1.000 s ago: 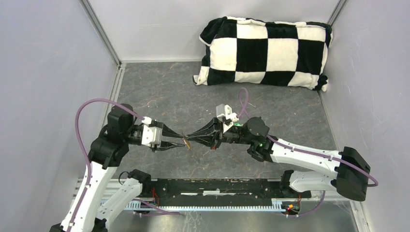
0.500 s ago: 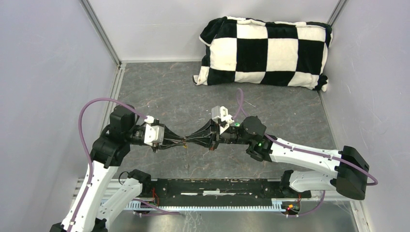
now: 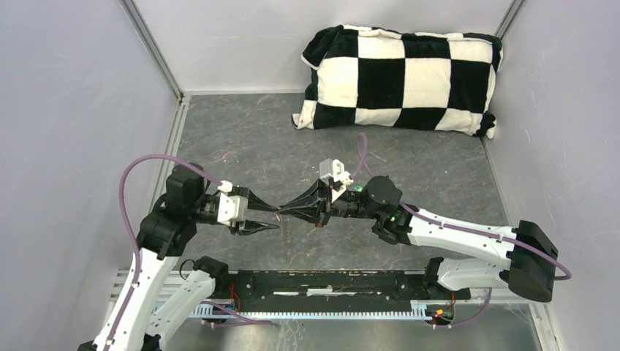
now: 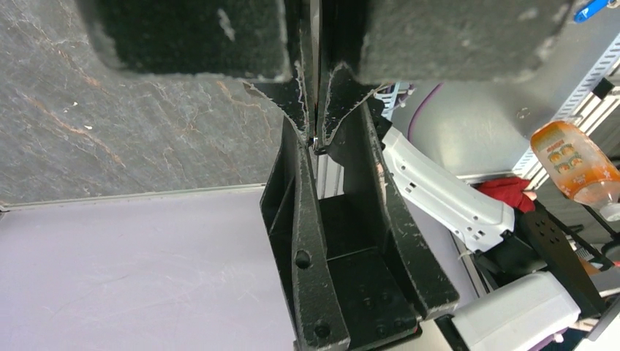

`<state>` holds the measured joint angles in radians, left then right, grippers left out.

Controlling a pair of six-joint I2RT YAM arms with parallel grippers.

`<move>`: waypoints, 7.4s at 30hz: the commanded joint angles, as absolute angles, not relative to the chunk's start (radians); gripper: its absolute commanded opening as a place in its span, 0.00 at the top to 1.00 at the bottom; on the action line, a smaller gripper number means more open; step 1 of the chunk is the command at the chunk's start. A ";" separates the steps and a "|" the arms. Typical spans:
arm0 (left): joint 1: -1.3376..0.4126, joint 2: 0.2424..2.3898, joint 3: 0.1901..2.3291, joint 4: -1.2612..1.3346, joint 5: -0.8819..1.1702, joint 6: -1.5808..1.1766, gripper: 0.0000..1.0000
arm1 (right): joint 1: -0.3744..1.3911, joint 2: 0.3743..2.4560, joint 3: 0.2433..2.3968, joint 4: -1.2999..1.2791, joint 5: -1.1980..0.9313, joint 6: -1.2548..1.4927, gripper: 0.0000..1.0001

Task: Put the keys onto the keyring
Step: Adjust the key on the keyring.

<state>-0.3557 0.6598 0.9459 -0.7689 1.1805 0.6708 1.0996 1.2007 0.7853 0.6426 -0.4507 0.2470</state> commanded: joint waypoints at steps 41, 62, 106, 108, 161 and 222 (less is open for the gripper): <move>-0.358 0.698 1.025 -0.735 1.201 0.576 0.89 | 1.104 1.184 0.839 0.696 -0.522 0.254 1.00; -0.359 0.692 1.003 -0.839 1.111 0.733 0.98 | 1.074 1.386 1.538 -0.553 -0.581 -0.238 0.52; -0.358 0.592 0.953 -0.821 0.973 0.835 0.54 | 0.995 1.262 1.241 -0.043 -0.597 0.093 1.00; -0.359 0.565 0.920 -0.755 0.957 0.768 0.55 | 0.987 1.225 1.163 0.084 -0.614 0.144 1.00; -0.359 0.294 0.683 -0.413 0.933 0.839 0.85 | 1.032 1.264 0.893 0.680 -0.476 0.486 1.00; -0.359 0.487 0.635 -0.651 0.995 0.746 0.00 | 1.034 1.244 1.088 0.507 -0.203 0.265 1.00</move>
<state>-0.3557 0.4683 0.6704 -0.7109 0.9546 0.7410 1.0409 1.2503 1.0161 0.4603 -0.2565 0.2813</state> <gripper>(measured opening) 0.996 0.007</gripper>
